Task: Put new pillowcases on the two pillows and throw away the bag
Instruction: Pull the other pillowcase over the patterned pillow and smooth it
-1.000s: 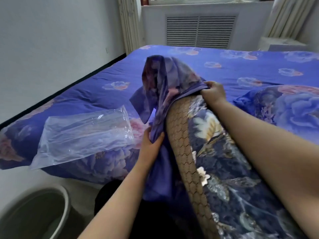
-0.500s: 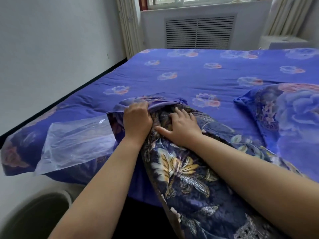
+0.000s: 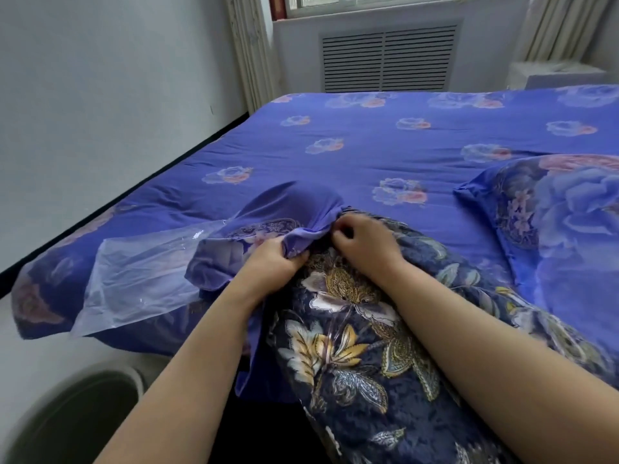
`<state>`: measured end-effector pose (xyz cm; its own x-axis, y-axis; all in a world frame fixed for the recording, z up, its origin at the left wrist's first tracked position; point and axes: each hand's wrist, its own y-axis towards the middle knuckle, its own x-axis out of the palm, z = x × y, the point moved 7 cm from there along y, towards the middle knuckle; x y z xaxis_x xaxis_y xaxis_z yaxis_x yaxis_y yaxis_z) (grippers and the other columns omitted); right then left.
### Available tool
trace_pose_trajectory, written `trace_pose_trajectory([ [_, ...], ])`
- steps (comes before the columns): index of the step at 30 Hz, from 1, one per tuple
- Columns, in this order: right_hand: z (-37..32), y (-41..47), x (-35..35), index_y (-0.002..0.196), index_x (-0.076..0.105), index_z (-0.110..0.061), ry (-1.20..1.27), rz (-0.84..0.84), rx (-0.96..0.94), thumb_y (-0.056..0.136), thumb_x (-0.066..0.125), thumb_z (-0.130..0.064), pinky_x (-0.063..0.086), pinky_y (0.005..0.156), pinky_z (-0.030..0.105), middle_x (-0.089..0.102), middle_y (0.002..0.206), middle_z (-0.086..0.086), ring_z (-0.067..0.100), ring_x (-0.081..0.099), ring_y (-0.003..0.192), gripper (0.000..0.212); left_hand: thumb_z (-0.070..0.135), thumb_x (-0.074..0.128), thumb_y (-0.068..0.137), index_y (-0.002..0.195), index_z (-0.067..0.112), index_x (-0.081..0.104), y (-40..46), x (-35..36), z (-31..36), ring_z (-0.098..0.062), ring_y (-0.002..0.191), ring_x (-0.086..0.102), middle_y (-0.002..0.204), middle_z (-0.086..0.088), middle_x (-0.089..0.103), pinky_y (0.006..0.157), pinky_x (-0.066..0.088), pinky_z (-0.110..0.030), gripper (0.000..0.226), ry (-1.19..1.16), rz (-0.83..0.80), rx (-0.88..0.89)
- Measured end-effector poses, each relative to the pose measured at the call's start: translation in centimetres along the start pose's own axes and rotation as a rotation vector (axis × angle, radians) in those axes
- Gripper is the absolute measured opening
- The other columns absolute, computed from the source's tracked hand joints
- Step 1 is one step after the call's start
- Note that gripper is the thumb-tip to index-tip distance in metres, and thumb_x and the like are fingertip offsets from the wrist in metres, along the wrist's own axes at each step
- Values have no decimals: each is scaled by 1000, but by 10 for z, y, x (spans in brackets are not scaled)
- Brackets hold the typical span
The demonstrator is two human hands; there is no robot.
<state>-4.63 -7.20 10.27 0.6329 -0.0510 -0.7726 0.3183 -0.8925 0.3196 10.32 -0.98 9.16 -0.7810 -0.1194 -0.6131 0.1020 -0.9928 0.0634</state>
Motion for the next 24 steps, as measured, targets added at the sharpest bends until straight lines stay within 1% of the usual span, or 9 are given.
trace_pose_trajectory([
  [2, 22, 13, -10, 124, 53, -19, -269, 4, 131, 84, 54, -52, 31, 104, 44, 52, 131, 9, 28, 45, 123, 52, 23, 55, 92, 91, 35, 63, -4, -1, -2, -10, 83, 61, 83, 7, 67, 78, 44, -25, 15, 91, -47, 5],
  [4, 46, 20, -8, 132, 43, -16, -301, -244, 296, 78, 49, -73, 23, 109, 49, 42, 143, 11, 28, 37, 131, 79, 31, 53, 91, 93, 28, 67, -2, -2, -7, -12, 88, 63, 86, 7, 69, 81, 45, -27, 15, 162, -59, -11],
  [6, 56, 20, -5, 115, 52, -14, -196, -466, 353, 77, 44, -77, 37, 90, 35, 55, 129, 14, 28, 53, 108, 75, 42, 49, 85, 107, 33, 65, 2, -4, -11, -17, 96, 64, 97, 7, 70, 88, 48, -34, 29, 291, -56, -12],
  [9, 49, 20, -6, 96, 56, -15, -135, -533, 287, 82, 42, -72, 36, 74, 28, 60, 104, 12, 25, 53, 85, 60, 31, 50, 81, 112, 34, 52, 13, -8, 2, -29, 103, 58, 111, -2, 60, 88, 47, -43, 31, 507, 87, 29],
  [13, 32, 14, 4, 106, 63, -21, -41, -537, 189, 82, 53, -65, 42, 77, 29, 65, 109, 6, 22, 59, 91, 51, 20, 52, 87, 134, 23, 43, 33, -16, 49, -31, 116, 43, 124, -9, 42, 87, 43, -44, 48, 731, 335, 162],
  [17, 12, -3, -3, 119, 57, -34, 26, -518, 102, 82, 52, -66, 43, 80, 30, 65, 114, -1, 19, 60, 99, 49, 8, 45, 90, 113, 10, 60, 55, -15, 87, -34, 105, 52, 109, -12, 57, 72, 44, -39, 28, 998, 395, 222],
  [20, -2, -13, -10, 141, 33, -41, -129, -428, 24, 84, 45, -69, 42, 78, 32, 58, 129, 2, 24, 56, 112, 65, 4, 41, 90, 98, 3, 53, 64, -20, 100, -36, 89, 59, 94, -17, 62, 61, 36, -36, 14, 880, 410, 197],
  [22, -17, -20, -12, 148, 11, -43, -254, -368, -69, 87, 41, -66, 42, 81, 35, 43, 139, 5, 29, 51, 119, 72, 3, 42, 88, 87, 5, 46, 68, -31, 95, -35, 85, 57, 85, -16, 58, 62, 32, -34, 5, 609, 433, 137],
  [24, -30, -27, -14, 148, 4, -45, -292, -330, -174, 88, 41, -61, 44, 82, 37, 25, 146, 5, 30, 48, 121, 72, 0, 42, 83, 80, 5, 45, 69, -36, 89, -33, 84, 53, 82, -14, 54, 64, 30, -31, 7, 358, 438, 72],
])
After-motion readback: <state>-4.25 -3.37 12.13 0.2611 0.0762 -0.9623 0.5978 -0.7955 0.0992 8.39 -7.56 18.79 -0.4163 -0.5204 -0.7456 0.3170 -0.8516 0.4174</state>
